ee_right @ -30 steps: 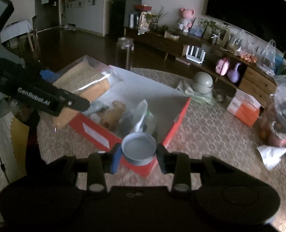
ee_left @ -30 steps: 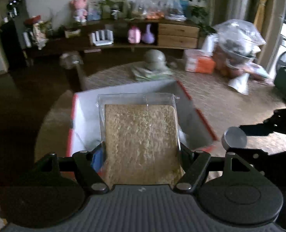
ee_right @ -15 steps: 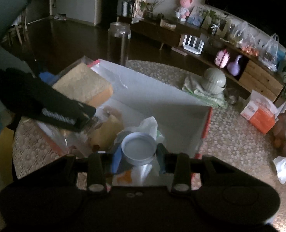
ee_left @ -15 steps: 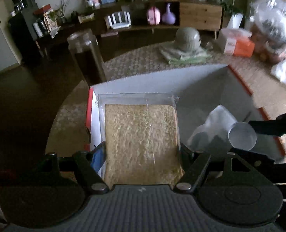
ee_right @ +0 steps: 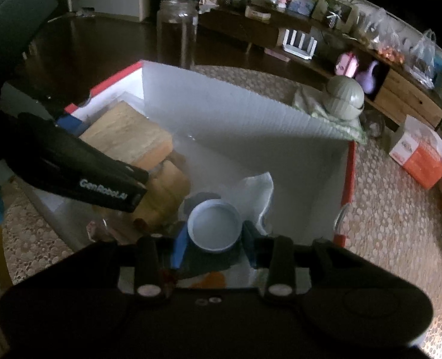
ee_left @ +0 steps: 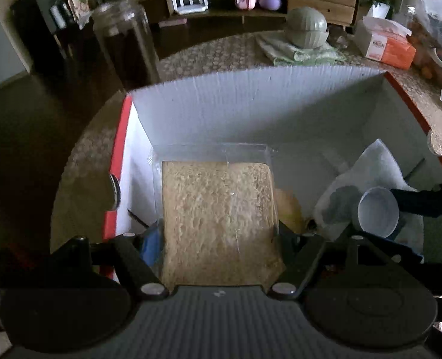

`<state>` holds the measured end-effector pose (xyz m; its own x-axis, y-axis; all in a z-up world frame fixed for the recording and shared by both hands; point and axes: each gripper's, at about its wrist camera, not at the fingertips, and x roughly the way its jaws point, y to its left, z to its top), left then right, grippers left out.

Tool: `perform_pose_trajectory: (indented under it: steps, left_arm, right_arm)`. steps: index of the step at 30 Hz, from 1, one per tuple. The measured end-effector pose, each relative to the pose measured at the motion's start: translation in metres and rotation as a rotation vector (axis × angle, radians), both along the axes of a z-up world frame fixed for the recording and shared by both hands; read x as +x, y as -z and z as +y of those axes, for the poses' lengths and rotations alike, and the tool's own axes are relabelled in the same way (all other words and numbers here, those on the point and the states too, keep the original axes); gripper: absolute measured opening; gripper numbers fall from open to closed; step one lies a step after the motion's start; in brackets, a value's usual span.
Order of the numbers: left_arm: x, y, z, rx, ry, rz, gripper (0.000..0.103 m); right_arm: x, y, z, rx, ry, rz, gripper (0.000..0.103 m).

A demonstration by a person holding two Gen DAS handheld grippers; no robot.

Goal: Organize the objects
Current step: 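Open both grippers to drop the white lid and bread bag into the box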

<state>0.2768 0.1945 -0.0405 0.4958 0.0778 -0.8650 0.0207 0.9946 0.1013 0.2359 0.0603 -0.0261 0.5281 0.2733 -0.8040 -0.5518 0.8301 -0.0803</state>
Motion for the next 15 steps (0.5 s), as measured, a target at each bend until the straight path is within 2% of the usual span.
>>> perform_pose_trajectory:
  steps: [4,7,9,11,15]
  left_arm:
    - [-0.003,0.002,-0.002,0.001,-0.008,-0.004,0.075]
    - [-0.006,0.0,0.0,-0.031,-0.035,-0.009,0.075]
    - [-0.008,-0.002,0.001,-0.042,-0.054,-0.015,0.081]
    - [-0.014,-0.005,0.002,-0.047,-0.058,-0.035,0.083]
    - [-0.022,-0.013,0.002,-0.036,-0.07,-0.067,0.083]
  right_arm:
    - [0.001,0.002,-0.005,0.012,0.023,0.022,0.042]
    - [0.002,0.002,-0.01,0.023,0.048,0.04,0.051]
    - [0.003,0.0,-0.014,0.039,0.062,0.047,0.055]
    - [0.001,-0.003,-0.019,0.056,0.072,0.053,0.066]
    - [-0.01,-0.009,-0.022,0.064,0.059,0.032,0.069]
